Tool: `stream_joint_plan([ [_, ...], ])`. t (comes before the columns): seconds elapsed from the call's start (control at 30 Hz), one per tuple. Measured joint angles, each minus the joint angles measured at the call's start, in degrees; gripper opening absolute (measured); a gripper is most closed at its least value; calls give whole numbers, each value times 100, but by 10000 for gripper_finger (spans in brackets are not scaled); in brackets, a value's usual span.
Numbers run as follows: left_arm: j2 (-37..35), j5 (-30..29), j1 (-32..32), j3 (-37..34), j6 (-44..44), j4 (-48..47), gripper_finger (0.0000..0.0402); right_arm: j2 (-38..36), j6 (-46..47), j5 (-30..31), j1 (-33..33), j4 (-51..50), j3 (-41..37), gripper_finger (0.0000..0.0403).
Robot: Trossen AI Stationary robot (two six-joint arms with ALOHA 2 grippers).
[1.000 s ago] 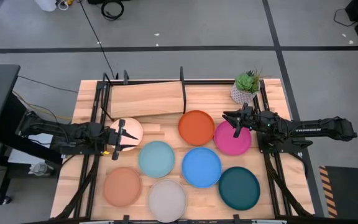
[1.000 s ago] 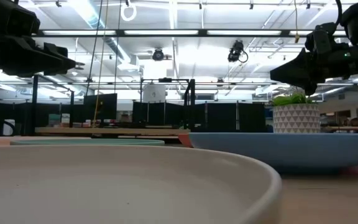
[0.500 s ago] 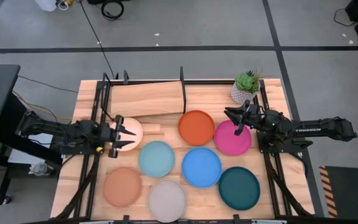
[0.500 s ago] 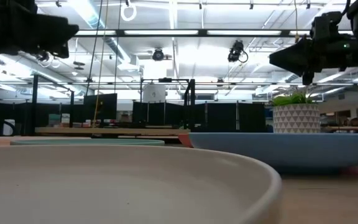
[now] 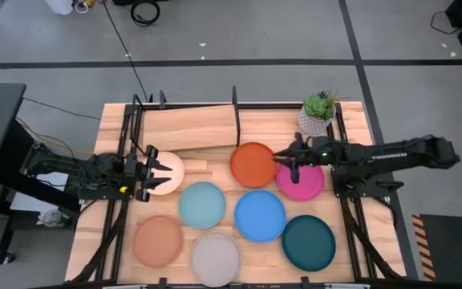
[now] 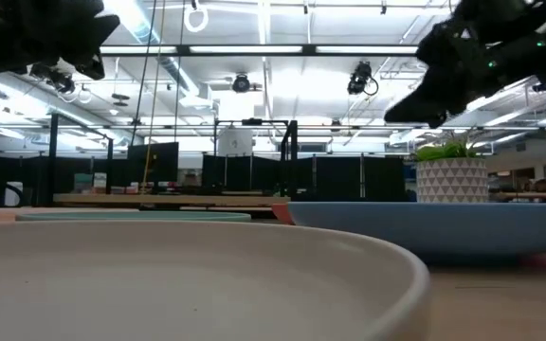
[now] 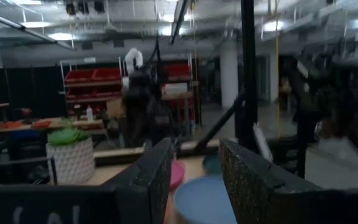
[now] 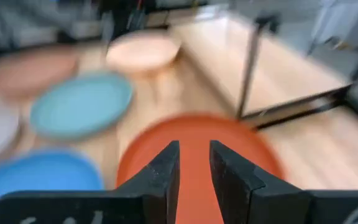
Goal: Place and stack plates onto a shelf
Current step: Put the light blue plate on the shelf
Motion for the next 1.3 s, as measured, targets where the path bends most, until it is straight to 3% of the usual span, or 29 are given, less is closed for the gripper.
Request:
stream_joint_plan([
  [0.23, 0, -4, 0, 312, -192, -35, 142, 1570, -517, 176, 691, -1410, 923, 113],
  [0.37, -2, -7, 0, 449, -161, -44, 142, 2201, -568, 520, 1085, -2061, 1599, 150],
  [0.6, 0, -6, 0, 508, -148, -155, 142, 3120, -529, 548, 1431, -3247, 2687, 207],
  [0.77, 2, -7, 0, 508, -146, -343, 142, 3780, -447, 548, 1569, -3503, 3565, 204],
  [1.0, 2, -82, 0, 523, -148, -503, 142, 4865, -1522, 517, 1723, -3506, 4737, 188],
  [1.3, 1, -693, 2, 1859, -386, -3171, 142, 6181, -2587, -147, 1843, -3870, 6332, 185],
])
